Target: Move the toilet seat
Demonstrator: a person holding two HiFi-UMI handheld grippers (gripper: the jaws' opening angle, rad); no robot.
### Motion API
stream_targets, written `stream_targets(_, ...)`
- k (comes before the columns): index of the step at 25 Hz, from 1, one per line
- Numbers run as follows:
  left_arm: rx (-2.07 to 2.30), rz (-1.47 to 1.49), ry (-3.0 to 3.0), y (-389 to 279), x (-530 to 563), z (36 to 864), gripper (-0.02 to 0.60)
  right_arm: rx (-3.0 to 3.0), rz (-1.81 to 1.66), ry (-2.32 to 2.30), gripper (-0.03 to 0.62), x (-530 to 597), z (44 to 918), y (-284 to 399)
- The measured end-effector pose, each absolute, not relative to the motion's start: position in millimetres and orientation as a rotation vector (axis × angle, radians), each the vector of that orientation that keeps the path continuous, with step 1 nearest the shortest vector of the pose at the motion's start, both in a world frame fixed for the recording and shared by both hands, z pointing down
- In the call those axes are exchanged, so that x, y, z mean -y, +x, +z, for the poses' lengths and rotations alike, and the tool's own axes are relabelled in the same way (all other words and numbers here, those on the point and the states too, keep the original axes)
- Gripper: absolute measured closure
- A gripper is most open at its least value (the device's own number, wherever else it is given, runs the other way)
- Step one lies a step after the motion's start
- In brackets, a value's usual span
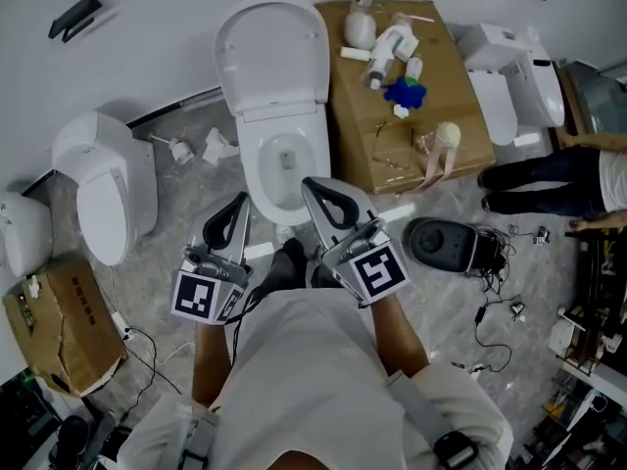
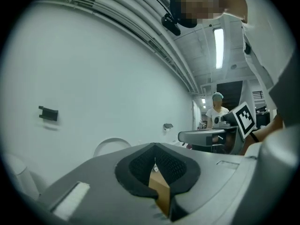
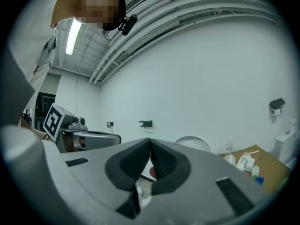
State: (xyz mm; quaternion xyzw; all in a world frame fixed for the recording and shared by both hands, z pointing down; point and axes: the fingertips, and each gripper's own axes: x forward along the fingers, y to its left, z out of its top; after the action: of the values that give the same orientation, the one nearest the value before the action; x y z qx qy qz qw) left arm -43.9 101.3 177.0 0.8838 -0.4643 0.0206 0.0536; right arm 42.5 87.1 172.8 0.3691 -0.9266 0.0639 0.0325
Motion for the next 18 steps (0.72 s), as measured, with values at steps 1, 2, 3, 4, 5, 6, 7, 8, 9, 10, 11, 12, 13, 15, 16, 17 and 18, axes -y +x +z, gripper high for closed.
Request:
stream_targets(1,1.396,0.069,2.682,-47,-97,183,0.58,2.843,0.211,1.141,0.591,-85,178,40)
stream_targets(2,1.382,0.076,2.677,-50,-94,189,0.58,2.832,0.223,1.146,0.591,-82,184,38)
stream_targets(3,1.368,0.082,2.672,-52,-90,195,0.58,2.82,0.232,1.152,0.591,-80,190,37)
stream_targets(4,1.355,0.088,2.668,-54,-88,201,0.58,2.809,0.238,1.158,0.591,-77,195,36)
stream_targets(5,1.342,0.095,2.664,-56,-85,208,0.58,2.796,0.243,1.166,0.591,-76,201,35)
stream_targets(6,1.331,0.103,2.66,-57,-84,214,0.58,2.784,0.249,1.174,0.591,-75,206,35)
stream_targets(7,1.321,0.111,2.653,-58,-83,220,0.58,2.771,0.256,1.18,0.591,-74,211,35)
stream_targets(8,1.312,0.118,2.646,-58,-82,226,0.58,2.758,0.264,1.184,0.591,-73,215,35)
stream_targets(9,1.303,0.123,2.636,-58,-81,231,0.58,2.745,0.274,1.187,0.591,-72,220,36)
stream_targets(10,1.295,0.128,2.626,-57,-80,237,0.58,2.732,0.285,1.188,0.591,-70,225,36)
stream_targets(11,1.288,0.131,2.616,-56,-78,242,0.58,2.719,0.296,1.19,0.591,-68,231,38)
stream_targets(12,1.283,0.134,2.608,-55,-76,248,0.58,2.708,0.304,1.189,0.591,-66,237,39)
stream_targets(13,1.278,0.139,2.6,-53,-74,255,0.58,2.698,0.308,1.187,0.591,-63,244,40)
stream_targets(15,1.271,0.159,2.586,-50,-72,272,0.58,2.68,0.312,1.176,0.591,-60,260,42)
stream_targets(16,1.267,0.171,2.58,-49,-70,281,0.58,2.671,0.319,1.17,0.591,-59,269,42)
stream_targets(17,1.265,0.184,2.575,-49,-68,289,0.58,2.666,0.332,1.164,0.591,-57,276,43)
stream_targets(18,1.264,0.195,2.569,-49,-66,297,0.58,2.663,0.35,1.16,0.591,-56,283,43)
